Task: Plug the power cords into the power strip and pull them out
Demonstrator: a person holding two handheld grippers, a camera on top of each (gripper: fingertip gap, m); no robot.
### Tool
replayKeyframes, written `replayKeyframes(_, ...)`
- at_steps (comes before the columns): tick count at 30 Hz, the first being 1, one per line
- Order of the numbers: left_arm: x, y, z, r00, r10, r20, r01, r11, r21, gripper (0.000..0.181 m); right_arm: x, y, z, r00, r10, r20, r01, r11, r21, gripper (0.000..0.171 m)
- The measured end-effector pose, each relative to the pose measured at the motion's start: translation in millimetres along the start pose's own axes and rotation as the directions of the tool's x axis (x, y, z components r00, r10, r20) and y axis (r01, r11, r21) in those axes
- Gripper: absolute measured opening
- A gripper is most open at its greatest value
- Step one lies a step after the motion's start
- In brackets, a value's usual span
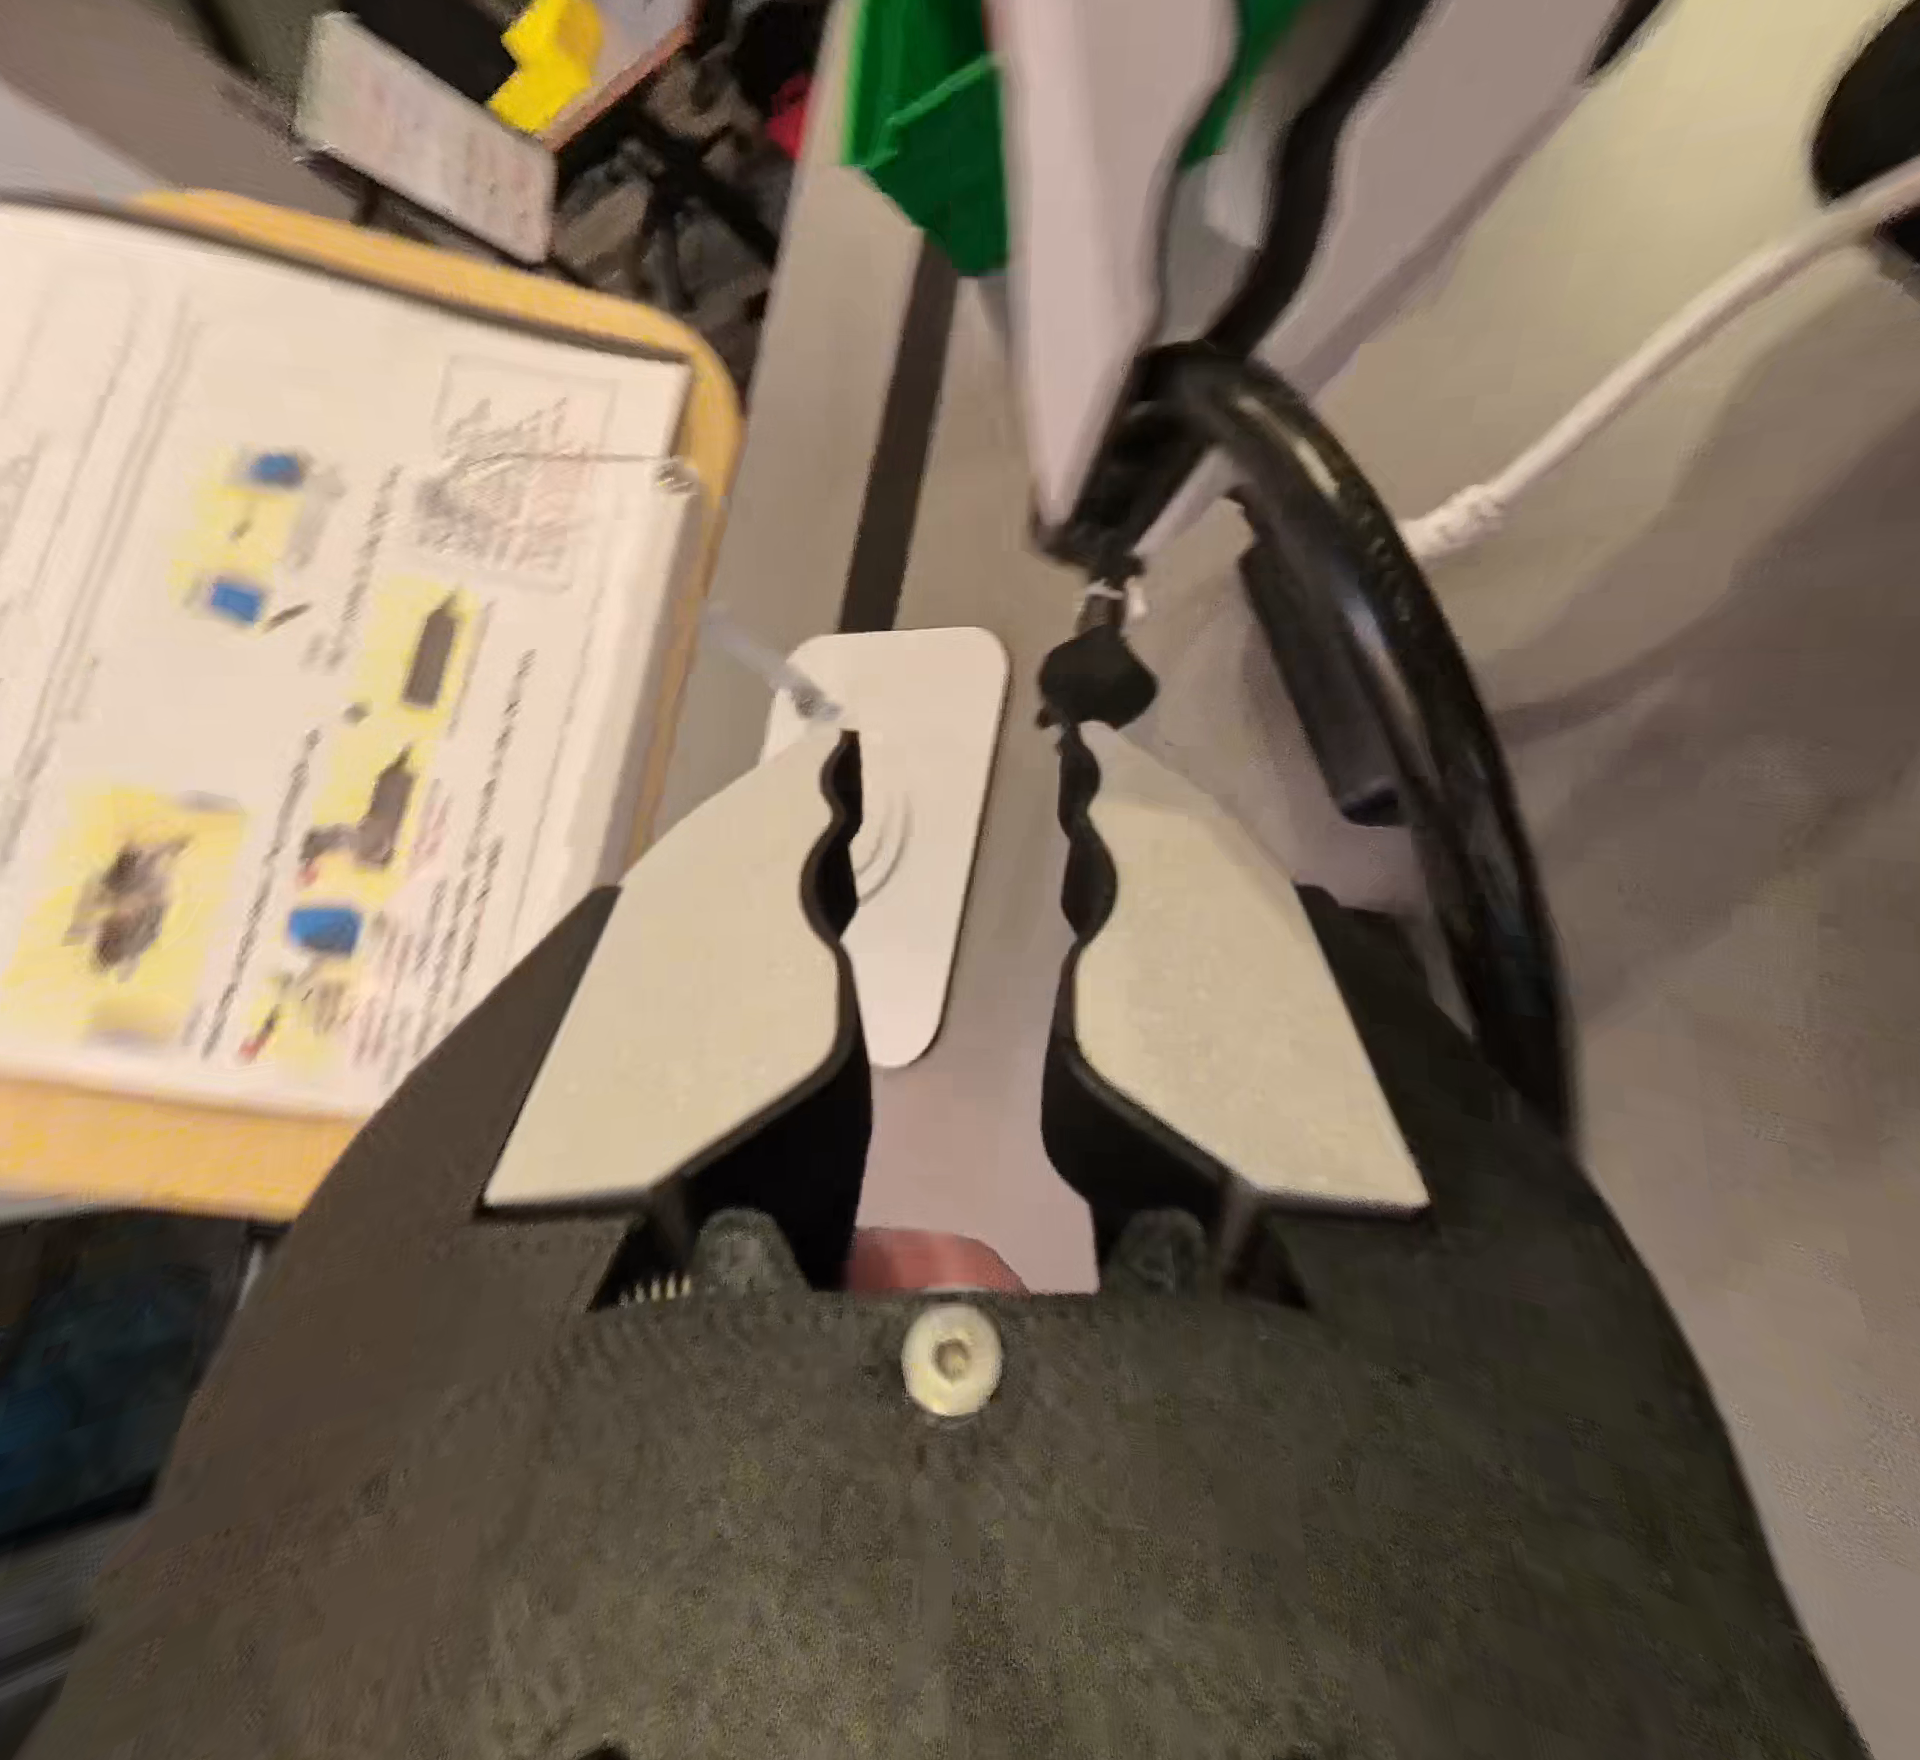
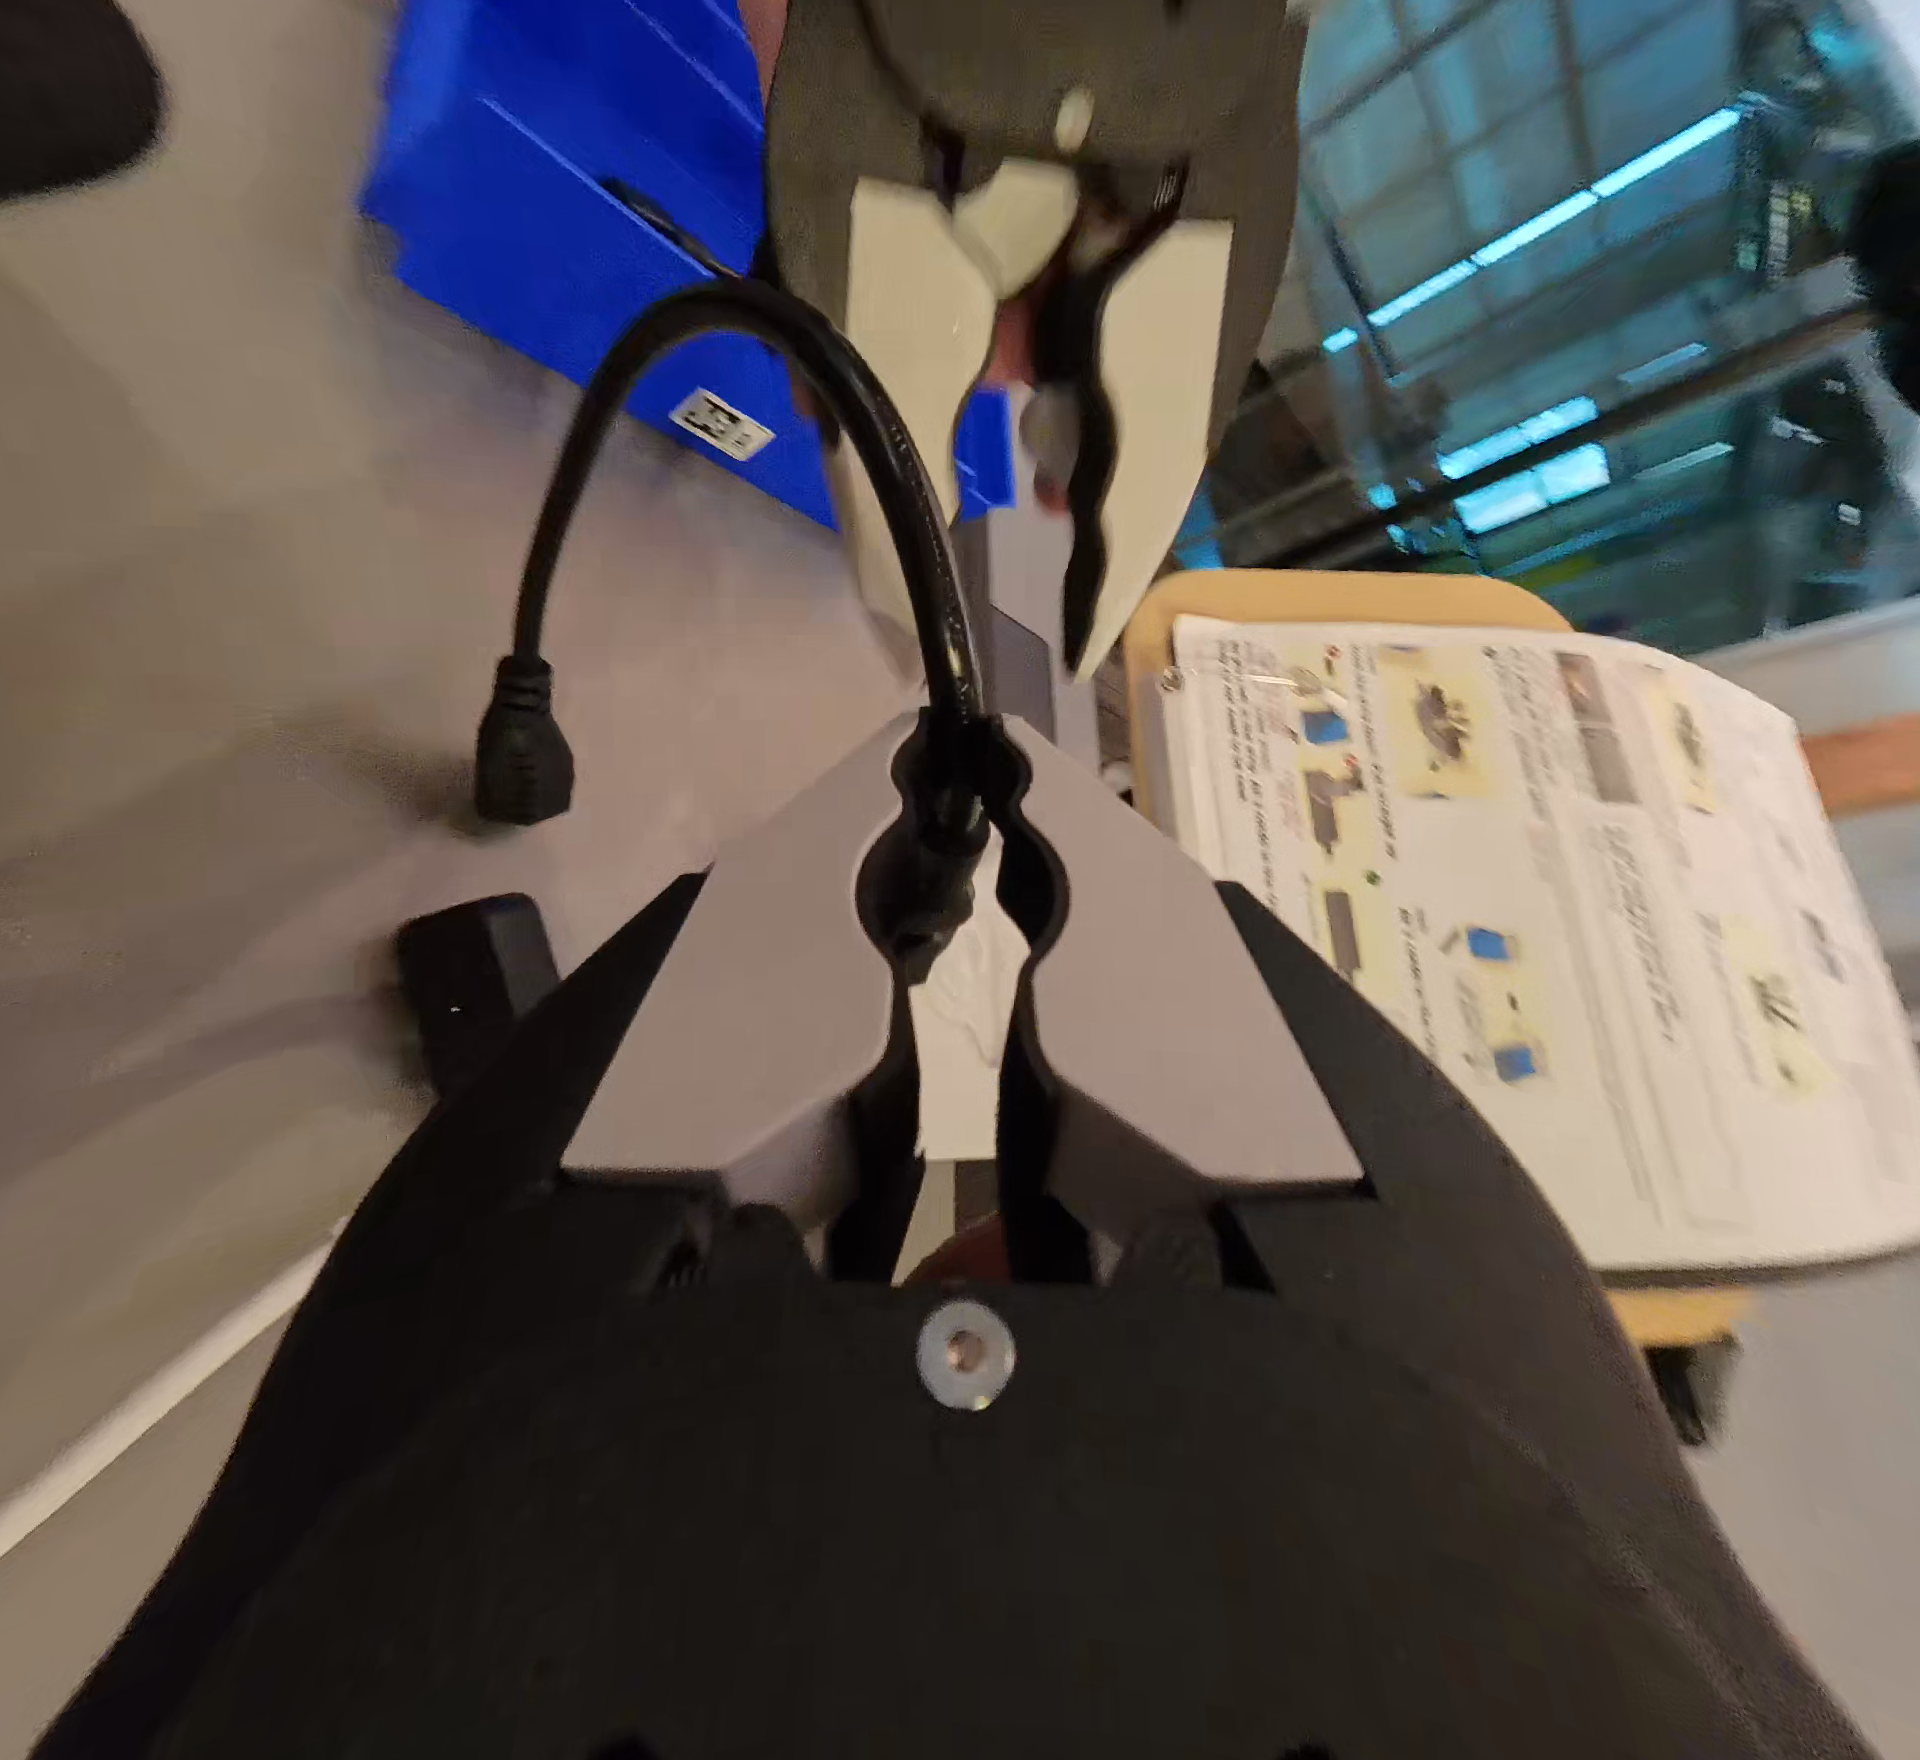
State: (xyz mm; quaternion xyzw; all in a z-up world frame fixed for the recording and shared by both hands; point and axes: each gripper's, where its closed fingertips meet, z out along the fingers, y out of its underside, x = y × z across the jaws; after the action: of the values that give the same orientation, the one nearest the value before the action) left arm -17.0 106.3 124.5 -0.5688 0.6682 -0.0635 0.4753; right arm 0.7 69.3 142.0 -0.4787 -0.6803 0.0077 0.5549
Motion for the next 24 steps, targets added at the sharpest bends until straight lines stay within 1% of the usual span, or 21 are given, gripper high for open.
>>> replayKeyframes(1,-8.4,0.9,-10.1,0.999,-0.040,0.029,0.039,0.999,0.018,0.037,1.8,3.5,-0.4,0.999,-0.015,-0.045,0.014,1.000,-0.022,0.005)
replayKeyframes(3,-15.4,-2.9,-31.0,0.993,-0.115,0.023,0.113,0.991,0.076,0.039,7.2,9.3,-2.2,0.990,-0.047,-0.131,0.039,0.997,-0.064,0.005)
replayKeyframes(5,-7.1,-12.0,-46.8,0.989,-0.142,-0.049,0.147,0.981,0.127,0.049,13.1,12.9,-3.9,0.978,-0.080,-0.194,0.063,0.994,-0.093,0.004)
replayKeyframes(6,-1.6,-14.6,-49.2,0.990,-0.124,-0.065,0.132,0.983,0.124,0.053,14.6,11.9,-4.9,0.972,-0.106,-0.212,0.088,0.992,-0.093,0.004)
replayKeyframes(8,9.2,-11.2,-40.5,0.995,-0.078,-0.068,0.082,0.995,0.062,0.060,16.3,8.7,-5.6,0.964,-0.134,-0.231,0.114,0.989,-0.096,0.005)
replayKeyframes(9,15.7,-9.1,-32.9,0.996,-0.058,-0.073,0.060,0.998,0.035,0.058,17.4,5.5,-5.6,0.959,-0.143,-0.243,0.124,0.988,-0.092,0.005)
replayKeyframes(10,25.9,-7.8,-25.3,0.995,-0.030,-0.094,0.032,0.999,0.018,0.053,17.0,1.7,-4.9,0.960,-0.138,-0.242,0.122,0.989,-0.080,0.005)
replayKeyframes(11,31.8,-6.9,-18.3,0.996,0.001,-0.086,-0.001,1.000,0.008,0.046,16.9,-2.7,-4.7,0.961,-0.128,-0.244,0.117,0.991,-0.062,0.005)
replayKeyframes(13,21.7,-4.1,-10.9,0.998,0.042,0.043,-0.042,0.999,-0.012,0.032,16.4,-7.5,-4.2,0.959,-0.132,-0.252,0.122,0.991,-0.055,0.005)
replayKeyframes(14,20.8,-3.1,-11.5,0.998,0.035,0.052,-0.035,0.999,-0.010,0.025,14.2,-7.4,-3.2,0.961,-0.133,-0.242,0.122,0.991,-0.059,0.005)
replayKeyframes(15,16.3,-3.5,-13.1,0.995,0.041,0.091,-0.041,0.999,-0.004,0.018,12.3,-8.5,-2.7,0.964,-0.123,-0.235,0.115,0.992,-0.049,0.005)
replayKeyframes(16,11.0,-3.8,-15.4,0.985,0.084,0.148,-0.083,0.996,-0.011,0.011,9.8,-9.8,-2.9,0.969,-0.110,-0.220,0.104,0.994,-0.037,0.006)
replayKeyframes(17,10.0,-4.0,-17.1,0.978,0.122,0.172,-0.119,0.993,-0.029,0.004,8.1,-11.2,-4.8,0.973,-0.098,-0.208,0.094,0.995,-0.030,0.016)
replayKeyframes(19,8.0,-9.1,-21.5,0.956,0.195,0.218,-0.190,0.981,-0.043,0.004,3.6,-13.5,-13.2,0.988,-0.042,-0.147,0.043,0.999,0.004,0.040)
replayKeyframes(21,5.2,-14.9,-27.1,0.930,0.260,0.260,-0.255,0.966,-0.054,0.003,-0.6,-7.9,-24.5,0.997,0.067,-0.041,-0.065,0.997,0.028,0.052)
replayKeyframes(23,2.4,-18.9,-33.6,0.901,0.324,0.288,-0.318,0.946,-0.069,0.003,-4.0,0.7,-36.1,0.989,0.133,0.057,-0.136,0.989,0.057,0.059)
replayKeyframes(24,1.7,-22.8,-36.9,0.895,0.332,0.298,-0.331,0.942,-0.056,0.003,-6.6,6.0,-40.1,0.981,0.164,0.106,-0.170,0.984,0.056,0.063)
